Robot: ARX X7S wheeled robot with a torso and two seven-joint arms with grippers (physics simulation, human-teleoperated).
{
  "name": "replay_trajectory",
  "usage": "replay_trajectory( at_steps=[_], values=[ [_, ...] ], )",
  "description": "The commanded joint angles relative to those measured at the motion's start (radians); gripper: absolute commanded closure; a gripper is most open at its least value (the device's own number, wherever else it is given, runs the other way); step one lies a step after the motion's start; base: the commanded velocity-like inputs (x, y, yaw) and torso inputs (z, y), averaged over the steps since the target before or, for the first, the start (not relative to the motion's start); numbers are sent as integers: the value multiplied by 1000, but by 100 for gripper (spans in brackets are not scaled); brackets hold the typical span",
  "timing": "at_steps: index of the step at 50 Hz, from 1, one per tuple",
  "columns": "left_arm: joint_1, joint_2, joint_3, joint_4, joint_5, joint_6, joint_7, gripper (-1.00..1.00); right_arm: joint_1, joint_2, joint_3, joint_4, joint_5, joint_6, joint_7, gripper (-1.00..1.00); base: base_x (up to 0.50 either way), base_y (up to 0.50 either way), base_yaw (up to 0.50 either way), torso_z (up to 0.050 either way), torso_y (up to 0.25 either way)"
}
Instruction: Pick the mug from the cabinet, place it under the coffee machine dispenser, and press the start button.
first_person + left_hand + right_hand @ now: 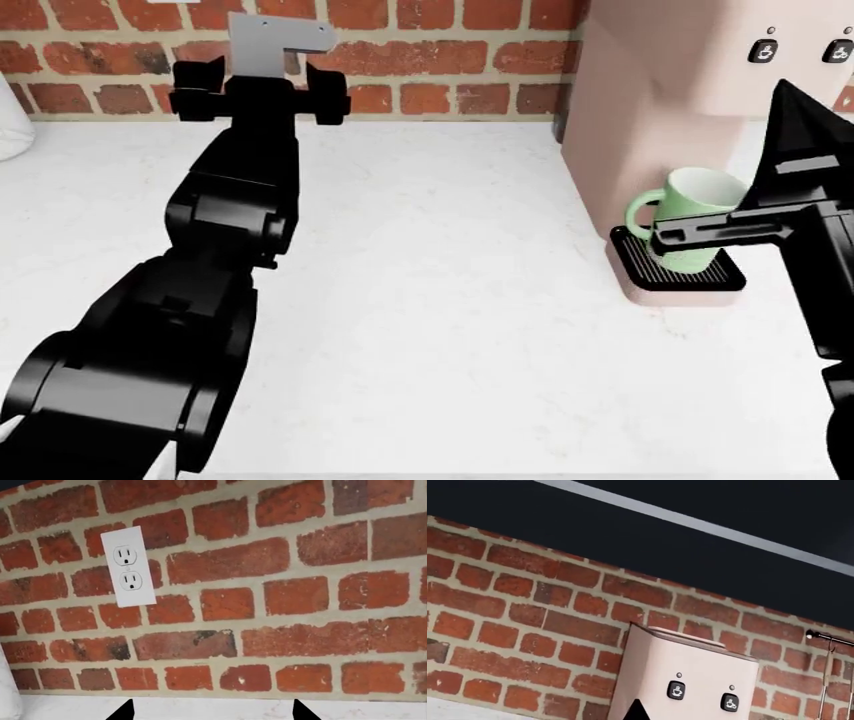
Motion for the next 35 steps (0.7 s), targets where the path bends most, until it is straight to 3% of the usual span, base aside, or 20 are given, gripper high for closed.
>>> replay_trajectory(
  at_steps=[1,35],
  values=[
    [0,0,1,0,-2,-1,1,-100,121,27,-62,68,65,44,20,100,0,0,0,0,0],
    [9,1,18,0,-13,4,-2,-100,115,-2,-136,257,-100,-31,-66,100,0,0,0,0,0]
  ],
)
